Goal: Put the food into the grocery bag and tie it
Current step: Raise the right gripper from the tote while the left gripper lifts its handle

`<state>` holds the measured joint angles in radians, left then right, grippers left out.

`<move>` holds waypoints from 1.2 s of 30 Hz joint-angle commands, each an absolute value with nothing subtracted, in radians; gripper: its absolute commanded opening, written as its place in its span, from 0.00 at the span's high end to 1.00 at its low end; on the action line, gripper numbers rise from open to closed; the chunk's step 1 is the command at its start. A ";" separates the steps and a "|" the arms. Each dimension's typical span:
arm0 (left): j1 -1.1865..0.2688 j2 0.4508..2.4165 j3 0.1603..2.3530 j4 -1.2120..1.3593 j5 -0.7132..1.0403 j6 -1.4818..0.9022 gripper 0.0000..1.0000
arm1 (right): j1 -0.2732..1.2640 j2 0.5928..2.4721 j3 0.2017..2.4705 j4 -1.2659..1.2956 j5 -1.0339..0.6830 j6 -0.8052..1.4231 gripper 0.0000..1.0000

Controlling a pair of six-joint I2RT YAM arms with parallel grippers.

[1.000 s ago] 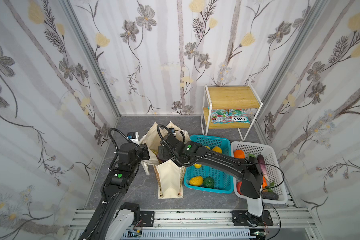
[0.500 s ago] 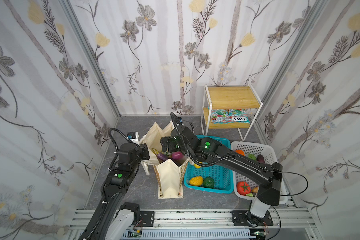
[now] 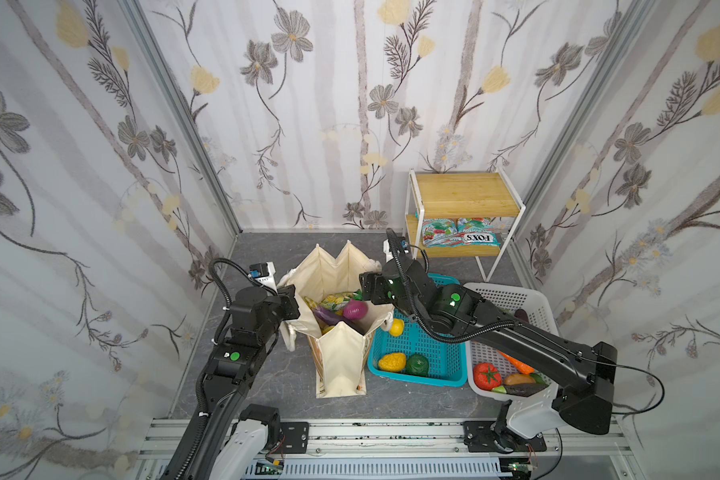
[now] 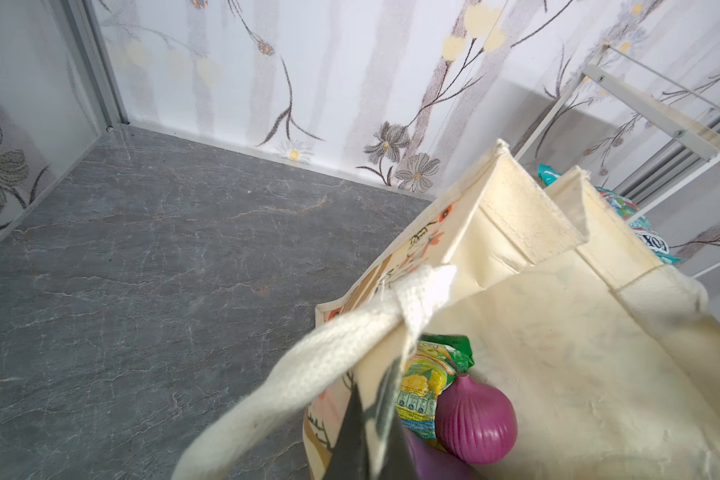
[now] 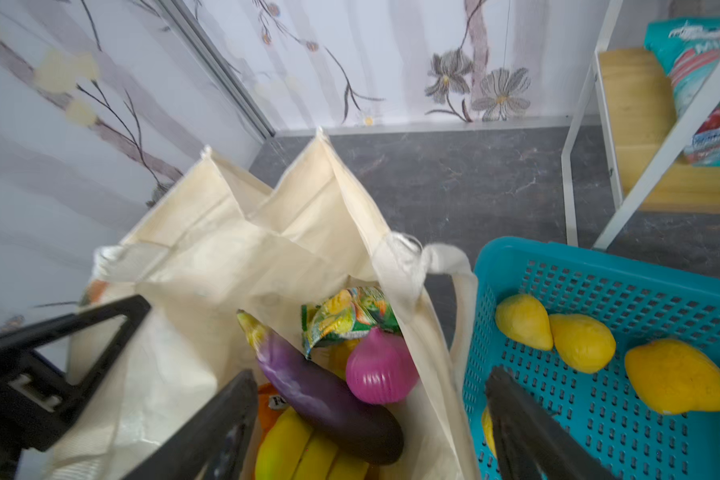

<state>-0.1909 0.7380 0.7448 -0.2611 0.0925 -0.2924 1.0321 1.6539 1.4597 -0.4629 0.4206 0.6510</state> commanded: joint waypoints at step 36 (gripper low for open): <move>-0.223 1.015 1.134 -0.422 -0.087 -0.357 1.00 | 0.987 1.752 1.549 -0.266 0.234 0.678 1.00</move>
<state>-0.2337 1.0111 1.0966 -0.4286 0.0433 -0.4122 1.0157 1.7855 1.5864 -0.3153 0.2321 0.6617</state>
